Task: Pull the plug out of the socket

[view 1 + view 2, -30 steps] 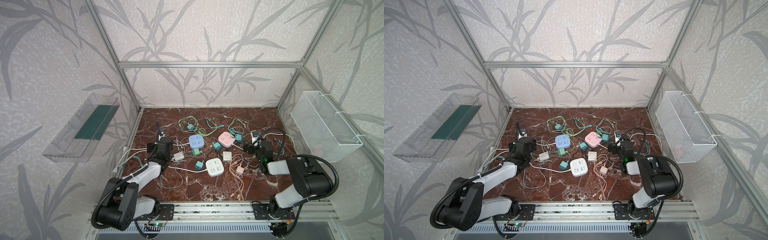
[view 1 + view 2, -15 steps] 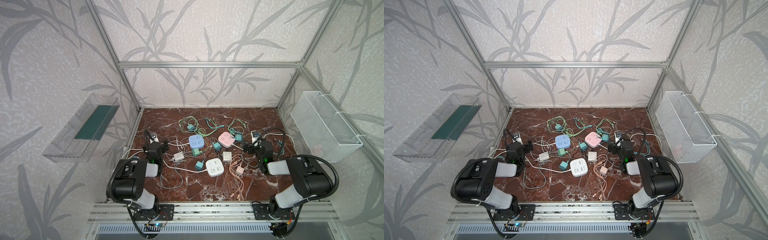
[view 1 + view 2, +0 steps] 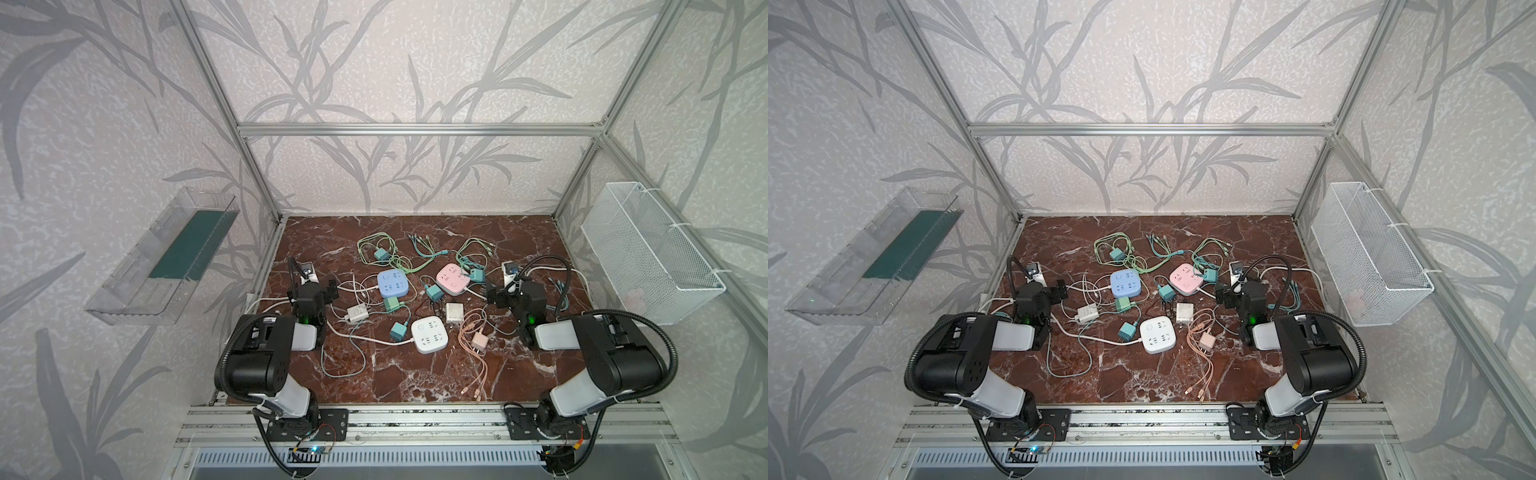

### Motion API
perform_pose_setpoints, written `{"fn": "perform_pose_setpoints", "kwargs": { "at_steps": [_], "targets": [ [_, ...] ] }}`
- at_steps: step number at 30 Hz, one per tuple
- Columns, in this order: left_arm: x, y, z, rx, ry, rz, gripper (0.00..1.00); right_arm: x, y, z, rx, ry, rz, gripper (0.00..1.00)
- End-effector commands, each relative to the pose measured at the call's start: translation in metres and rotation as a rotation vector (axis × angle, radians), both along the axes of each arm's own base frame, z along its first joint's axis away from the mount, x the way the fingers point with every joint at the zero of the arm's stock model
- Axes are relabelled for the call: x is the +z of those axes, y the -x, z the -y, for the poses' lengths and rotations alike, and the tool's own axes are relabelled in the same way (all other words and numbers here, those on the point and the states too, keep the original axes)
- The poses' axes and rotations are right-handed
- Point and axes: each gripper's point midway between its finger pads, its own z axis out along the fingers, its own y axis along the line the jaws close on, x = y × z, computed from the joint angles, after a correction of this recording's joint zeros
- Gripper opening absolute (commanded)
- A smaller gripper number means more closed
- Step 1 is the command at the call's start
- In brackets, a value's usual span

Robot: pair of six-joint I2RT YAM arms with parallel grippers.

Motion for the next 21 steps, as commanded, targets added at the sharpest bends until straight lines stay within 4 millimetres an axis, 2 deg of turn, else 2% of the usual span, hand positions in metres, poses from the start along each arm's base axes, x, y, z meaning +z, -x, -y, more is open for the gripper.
{"fn": "perform_pose_setpoints", "kwargs": {
  "at_steps": [1,21],
  "targets": [
    [0.0086,-0.0034,-0.0032,0.016,-0.006,0.03,0.99,0.0077,-0.0037,0.0042,-0.023,-0.011,0.034,0.99],
    [0.0093,-0.0037,-0.0034,0.017,-0.006,0.033,0.99,0.0076,-0.0036,0.0041,-0.023,-0.011,0.034,0.99]
  ]
}}
